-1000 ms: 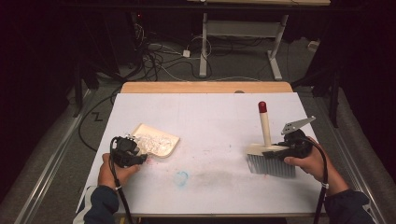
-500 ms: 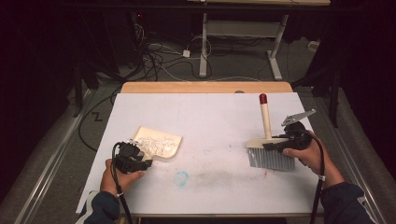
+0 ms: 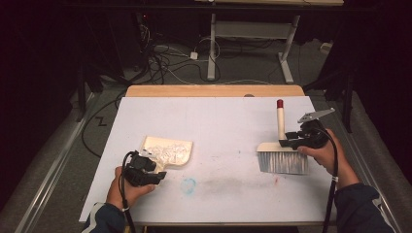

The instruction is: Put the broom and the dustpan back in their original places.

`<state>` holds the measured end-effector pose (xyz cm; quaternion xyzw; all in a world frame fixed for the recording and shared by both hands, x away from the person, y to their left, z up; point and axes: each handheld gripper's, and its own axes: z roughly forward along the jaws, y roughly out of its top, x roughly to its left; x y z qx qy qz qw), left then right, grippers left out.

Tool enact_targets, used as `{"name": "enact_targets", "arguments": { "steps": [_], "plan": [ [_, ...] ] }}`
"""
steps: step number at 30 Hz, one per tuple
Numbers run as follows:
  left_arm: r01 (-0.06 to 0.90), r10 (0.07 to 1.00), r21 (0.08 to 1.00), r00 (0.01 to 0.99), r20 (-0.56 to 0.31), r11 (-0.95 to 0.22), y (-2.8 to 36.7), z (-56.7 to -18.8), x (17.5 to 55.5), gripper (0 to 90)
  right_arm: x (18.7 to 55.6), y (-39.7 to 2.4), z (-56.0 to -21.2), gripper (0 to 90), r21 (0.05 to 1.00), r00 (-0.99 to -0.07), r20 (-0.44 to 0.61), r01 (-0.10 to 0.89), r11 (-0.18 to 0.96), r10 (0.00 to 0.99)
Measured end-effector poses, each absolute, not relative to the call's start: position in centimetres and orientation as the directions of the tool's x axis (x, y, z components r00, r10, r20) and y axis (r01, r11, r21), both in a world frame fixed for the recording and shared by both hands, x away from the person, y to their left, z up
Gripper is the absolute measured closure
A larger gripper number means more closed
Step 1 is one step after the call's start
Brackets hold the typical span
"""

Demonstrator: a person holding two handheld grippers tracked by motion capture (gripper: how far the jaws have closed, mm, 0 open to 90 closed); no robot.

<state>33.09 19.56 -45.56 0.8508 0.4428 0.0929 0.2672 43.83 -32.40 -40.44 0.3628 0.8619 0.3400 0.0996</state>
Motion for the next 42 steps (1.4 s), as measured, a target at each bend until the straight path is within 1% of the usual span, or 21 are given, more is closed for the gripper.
{"name": "enact_targets", "arguments": {
  "steps": [2,4,6,8,11,14,17,21,25,29,33,36,42],
  "plan": [
    [0.670,0.789,0.570,0.611,-0.060,-0.476,19.5,-45.5,32.8,45.5,44.3,-32.3,-40.5,56.0,0.648,-0.705,0.068,0.570,0.506,0.706],
    [0.627,0.769,0.605,0.638,-0.036,-0.492,19.4,-45.2,32.5,42.7,44.5,-31.8,-40.5,55.9,0.643,-0.689,0.012,0.560,0.523,0.725],
    [0.581,0.755,0.635,0.656,0.005,-0.509,19.0,-45.0,32.0,39.0,44.4,-31.5,-40.4,54.8,0.678,-0.686,0.013,0.540,0.498,0.727],
    [0.553,0.754,0.653,0.655,0.043,-0.518,18.7,-44.9,31.7,31.3,44.1,-31.1,-40.1,52.5,0.711,-0.687,0.000,0.511,0.483,0.727],
    [0.515,0.740,0.685,0.670,0.053,-0.516,18.5,-44.8,31.3,25.7,43.6,-30.5,-39.8,50.3,0.742,-0.673,-0.055,0.466,0.481,0.738],
    [0.498,0.740,0.700,0.669,0.066,-0.512,18.5,-44.9,31.1,22.8,43.1,-30.3,-39.6,45.9,0.782,-0.647,-0.065,0.440,0.442,0.760],
    [0.476,0.747,0.716,0.659,0.094,-0.511,18.5,-44.9,30.8,22.3,42.8,-30.4,-39.4,43.6,0.816,-0.620,-0.053,0.426,0.392,0.783],
    [0.459,0.749,0.717,0.650,0.132,-0.525,18.4,-45.2,30.6,19.4,42.4,-30.1,-39.2,36.6,0.831,-0.601,-0.077,0.402,0.384,0.795],
    [0.430,0.748,0.737,0.646,0.153,-0.522,18.3,-45.4,30.3,19.4,41.4,-29.3,-38.9,30.7,0.854,-0.587,-0.110,0.357,0.378,0.802],
    [0.413,0.744,0.739,0.645,0.175,-0.532,18.1,-45.4,30.0,19.4,40.5,-28.5,-38.7,24.1,0.867,-0.548,-0.158,0.321,0.381,0.821],
    [0.397,0.740,0.743,0.645,0.192,-0.539,17.9,-45.7,29.7,19.0,40.0,-28.4,-38.6,21.3,0.887,-0.523,-0.154,0.300,0.350,0.838],
    [0.371,0.730,0.747,0.648,0.217,-0.551,17.9,-45.8,29.6,18.2,39.6,-28.6,-38.6,21.1,0.891,-0.511,-0.139,0.309,0.332,0.848],
    [0.359,0.723,0.743,0.649,0.237,-0.565,17.8,-46.0,29.2,18.2,38.7,-28.7,-38.3,21.1,0.906,-0.502,-0.135,0.286,0.312,0.854]
  ]
}}
